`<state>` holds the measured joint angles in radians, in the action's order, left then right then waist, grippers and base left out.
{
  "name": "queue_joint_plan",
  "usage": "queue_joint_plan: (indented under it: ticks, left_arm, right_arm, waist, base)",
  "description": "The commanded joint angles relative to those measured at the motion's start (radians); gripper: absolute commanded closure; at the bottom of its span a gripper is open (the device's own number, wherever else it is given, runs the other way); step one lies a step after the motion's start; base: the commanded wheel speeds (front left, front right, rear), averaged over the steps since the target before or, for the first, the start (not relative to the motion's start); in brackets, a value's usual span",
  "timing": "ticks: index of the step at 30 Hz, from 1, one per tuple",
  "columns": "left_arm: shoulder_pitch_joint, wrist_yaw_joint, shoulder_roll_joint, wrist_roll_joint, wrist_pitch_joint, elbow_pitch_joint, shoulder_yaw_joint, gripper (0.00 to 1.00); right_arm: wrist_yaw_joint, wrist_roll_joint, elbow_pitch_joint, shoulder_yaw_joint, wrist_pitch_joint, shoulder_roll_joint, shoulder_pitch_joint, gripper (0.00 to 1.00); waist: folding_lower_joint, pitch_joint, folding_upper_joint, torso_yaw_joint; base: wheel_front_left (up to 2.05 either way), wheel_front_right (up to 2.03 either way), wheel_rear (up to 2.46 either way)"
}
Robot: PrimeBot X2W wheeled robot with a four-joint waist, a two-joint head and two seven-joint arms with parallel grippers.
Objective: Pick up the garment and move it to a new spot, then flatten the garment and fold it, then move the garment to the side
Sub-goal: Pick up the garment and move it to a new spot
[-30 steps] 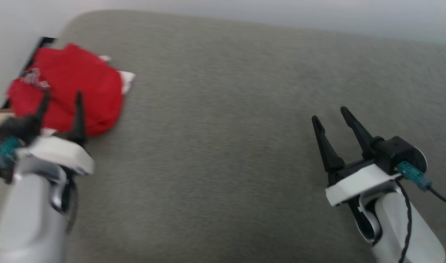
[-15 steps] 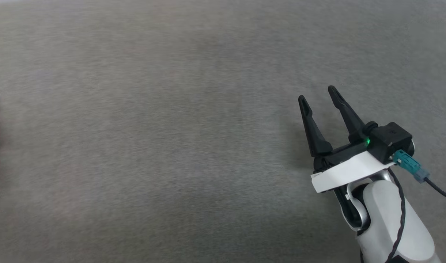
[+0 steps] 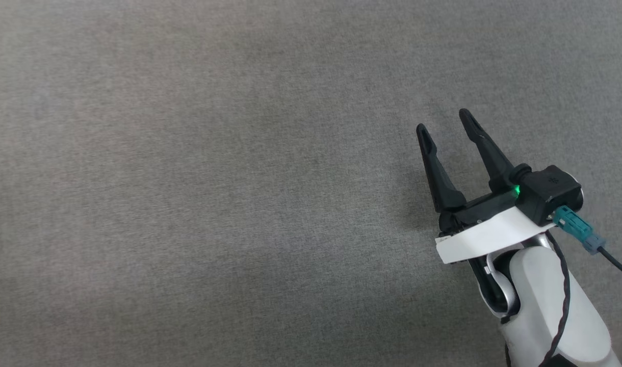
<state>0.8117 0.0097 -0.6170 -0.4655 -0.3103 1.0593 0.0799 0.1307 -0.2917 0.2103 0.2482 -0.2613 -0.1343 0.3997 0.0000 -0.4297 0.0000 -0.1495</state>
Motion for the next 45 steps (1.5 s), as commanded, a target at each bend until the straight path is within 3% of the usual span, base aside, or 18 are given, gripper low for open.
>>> queue_joint_plan:
  ticks: [1,8,13,18,26,31,39,45]
  left_arm:
    - [-0.054,0.004,0.032,0.014,0.007,0.034,-0.015,1.00]
    - [0.027,-0.047,0.071,0.041,0.092,-0.056,-0.071,1.00]
    - [0.066,-0.106,0.142,0.026,0.102,-0.143,-0.119,1.00]
    - [0.082,-0.137,0.224,-0.009,0.063,-0.279,-0.206,1.00]
    - [0.039,-0.141,0.335,-0.210,-0.108,-0.598,-0.441,1.00]
    - [0.071,-0.141,0.390,-0.314,-0.207,-0.703,-0.535,1.00]
    - [0.122,-0.141,0.450,-0.377,-0.260,-0.668,-0.633,1.00]
    - [0.102,-0.141,0.400,-0.376,-0.252,-0.520,-0.681,1.00]
  right_arm:
    - [0.000,0.006,-0.004,-0.003,-0.005,-0.003,-0.003,0.00]
    - [0.000,0.010,0.005,-0.009,-0.005,0.005,-0.042,0.00]
    - [0.000,-0.002,0.002,-0.021,-0.005,0.028,-0.064,0.00]
    - [0.000,-0.010,-0.003,-0.032,-0.005,0.050,-0.081,0.00]
    - [0.000,-0.039,-0.030,-0.054,-0.005,0.078,-0.071,0.00]
    - [0.000,-0.071,-0.047,-0.074,-0.005,0.082,-0.051,0.00]
    - [0.000,-0.167,-0.044,-0.079,-0.005,0.083,-0.035,0.00]
    - [0.000,-0.216,-0.033,-0.076,-0.005,0.084,-0.037,0.00]
  waist:
    - [0.0000,0.017,0.0000,0.013]
    - [0.0000,0.103,0.0000,0.062]
    - [0.0000,0.150,0.0000,0.079]
    - [0.0000,0.168,0.0000,0.058]
    - [0.0000,0.131,0.0000,-0.047]
    - [0.0000,0.070,0.0000,-0.143]
    - [0.0000,0.015,0.0000,-0.275]
    - [0.0000,0.011,0.0000,-0.351]
  base:
    - [0.00,0.00,0.00]
    - [0.00,0.00,0.00]
    - [0.00,0.00,0.00]
    - [0.00,0.00,0.00]
    - [0.00,0.00,0.00]
    - [0.00,0.00,0.00]
    - [0.00,0.00,0.00]
    - [0.00,0.00,0.00]
